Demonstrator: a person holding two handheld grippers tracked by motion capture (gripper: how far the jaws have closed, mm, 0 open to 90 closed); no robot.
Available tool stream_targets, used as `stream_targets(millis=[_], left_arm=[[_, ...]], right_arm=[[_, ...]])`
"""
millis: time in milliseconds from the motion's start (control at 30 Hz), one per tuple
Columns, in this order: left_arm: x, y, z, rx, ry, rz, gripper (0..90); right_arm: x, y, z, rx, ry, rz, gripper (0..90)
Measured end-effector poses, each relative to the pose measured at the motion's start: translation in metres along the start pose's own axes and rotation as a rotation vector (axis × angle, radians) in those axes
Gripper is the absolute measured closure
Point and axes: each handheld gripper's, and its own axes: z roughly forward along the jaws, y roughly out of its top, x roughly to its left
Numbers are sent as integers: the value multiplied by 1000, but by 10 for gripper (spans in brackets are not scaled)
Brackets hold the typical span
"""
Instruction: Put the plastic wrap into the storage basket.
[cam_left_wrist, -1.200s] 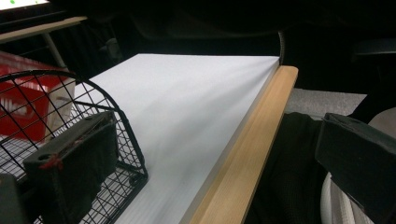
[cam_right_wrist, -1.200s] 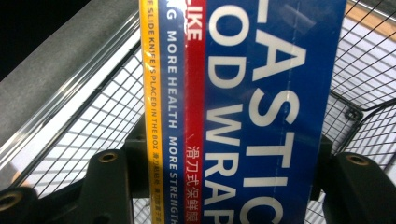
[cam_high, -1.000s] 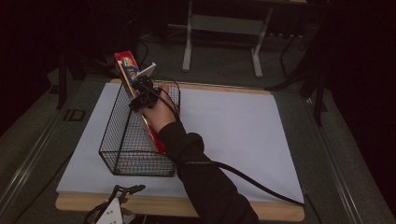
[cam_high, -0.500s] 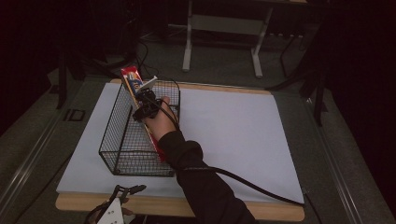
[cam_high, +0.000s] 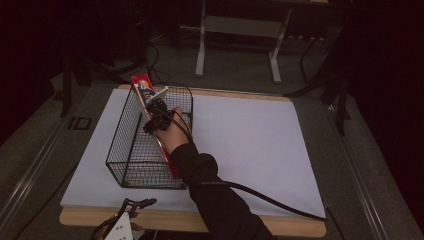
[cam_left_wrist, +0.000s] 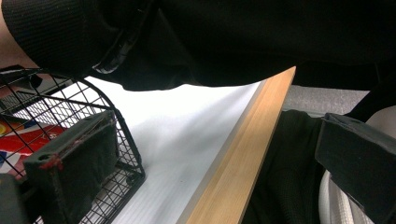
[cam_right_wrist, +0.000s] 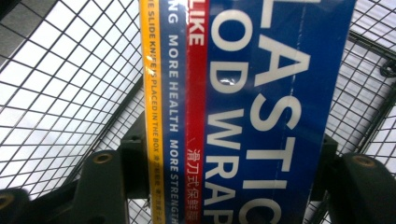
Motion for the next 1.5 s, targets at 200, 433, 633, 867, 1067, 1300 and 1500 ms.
stream_targets(millis=[200, 433, 633, 867, 1067, 1300, 1500], left_arm=[[0, 0, 0, 3, -1, -1, 1], [0, -1, 1, 10, -3, 0, 1], [0, -1, 2, 15, -3, -2, 1], [0, -2, 3, 25, -1, -4, 1], [0, -2, 4, 33, 0, -2, 1], [0, -2, 5, 35, 0, -1, 1], [1, -3, 4, 36, 3, -9, 1]], right_arm=[[-4, 0, -8, 0, 80, -20, 209], [-8, -8, -35, -62, 110, -137, 137], [-17, -17, -61, -105, 129, -166, 136], [-41, -35, -92, -157, 129, -154, 137], [-60, -55, -112, -203, 154, -146, 137], [-84, -81, -119, -246, 137, -127, 143], [-106, -102, -124, -249, 146, -141, 143]])
